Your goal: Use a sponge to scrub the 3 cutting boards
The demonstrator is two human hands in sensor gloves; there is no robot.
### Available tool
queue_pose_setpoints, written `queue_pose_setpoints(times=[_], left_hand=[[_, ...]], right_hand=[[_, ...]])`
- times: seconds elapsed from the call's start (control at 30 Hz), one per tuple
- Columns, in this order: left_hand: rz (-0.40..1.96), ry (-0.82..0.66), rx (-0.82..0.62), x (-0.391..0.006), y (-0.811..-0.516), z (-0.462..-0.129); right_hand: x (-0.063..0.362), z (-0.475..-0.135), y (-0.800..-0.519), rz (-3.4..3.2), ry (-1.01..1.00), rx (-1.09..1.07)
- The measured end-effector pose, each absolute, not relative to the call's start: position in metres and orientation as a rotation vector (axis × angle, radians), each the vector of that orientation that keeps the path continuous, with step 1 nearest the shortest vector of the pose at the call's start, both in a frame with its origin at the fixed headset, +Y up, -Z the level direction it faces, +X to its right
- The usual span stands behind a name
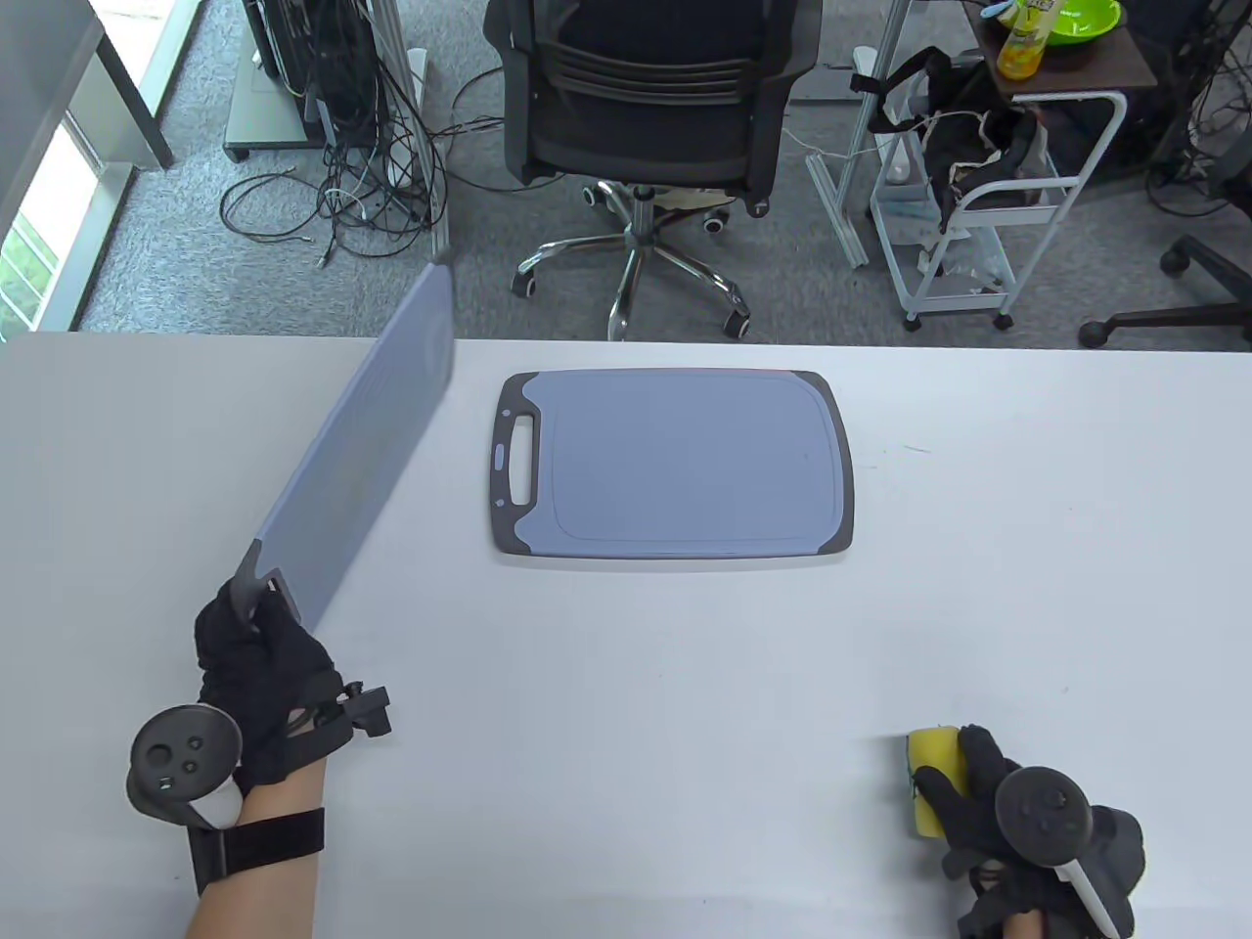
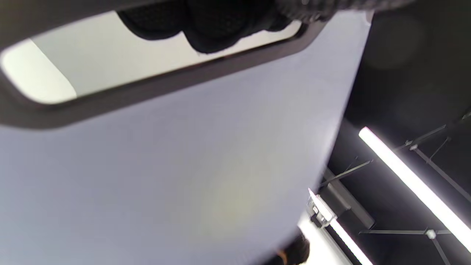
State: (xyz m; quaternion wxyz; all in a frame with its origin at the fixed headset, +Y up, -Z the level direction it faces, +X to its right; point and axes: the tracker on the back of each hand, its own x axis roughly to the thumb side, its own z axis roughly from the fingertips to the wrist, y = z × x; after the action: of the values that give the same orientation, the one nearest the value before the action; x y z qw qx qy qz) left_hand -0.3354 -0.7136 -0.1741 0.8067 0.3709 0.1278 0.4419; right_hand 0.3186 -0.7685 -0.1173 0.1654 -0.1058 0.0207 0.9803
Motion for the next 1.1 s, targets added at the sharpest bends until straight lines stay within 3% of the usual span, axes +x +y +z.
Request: queue_pose_setpoints(times=[0.1, 0.23, 0.37, 0.5, 0.57, 0.67, 0.93, 1.1], left_hand=[[1.003, 0.177, 0.782, -0.333, -0.702, -0.174], [1.196, 0.078, 0.604, -0.319, -0.701, -0.183], [1.229, -0.053, 0.431, -0.299, -0.710, -0.191], [1.314, -0.081, 0.094, -0.278, -0.726, -0.202], [1.338, -0.057, 0.018, -0.267, -0.739, -0.204], [1.400, 0.012, -0.379, -0.254, -0.758, -0.215], [1.014, 0.095, -0.541, -0.249, -0.796, -0.236], [0.987, 0.136, -0.584, -0.248, -0.820, -0.239]], right_hand=[[0.319, -0.118, -0.769, 2.797, 0.070, -0.306], [0.319, -0.116, -0.768, 2.781, 0.053, -0.307], [0.319, -0.114, -0.768, 2.778, 0.037, -0.300], [0.318, -0.113, -0.766, 2.767, 0.019, -0.290], [0.319, -0.112, -0.766, 2.763, 0.012, -0.292], [0.320, -0.111, -0.766, 2.747, -0.004, -0.293], [0.310, -0.116, -0.766, 2.750, -0.004, -0.293], [0.270, -0.134, -0.749, 2.884, -0.056, -0.139]])
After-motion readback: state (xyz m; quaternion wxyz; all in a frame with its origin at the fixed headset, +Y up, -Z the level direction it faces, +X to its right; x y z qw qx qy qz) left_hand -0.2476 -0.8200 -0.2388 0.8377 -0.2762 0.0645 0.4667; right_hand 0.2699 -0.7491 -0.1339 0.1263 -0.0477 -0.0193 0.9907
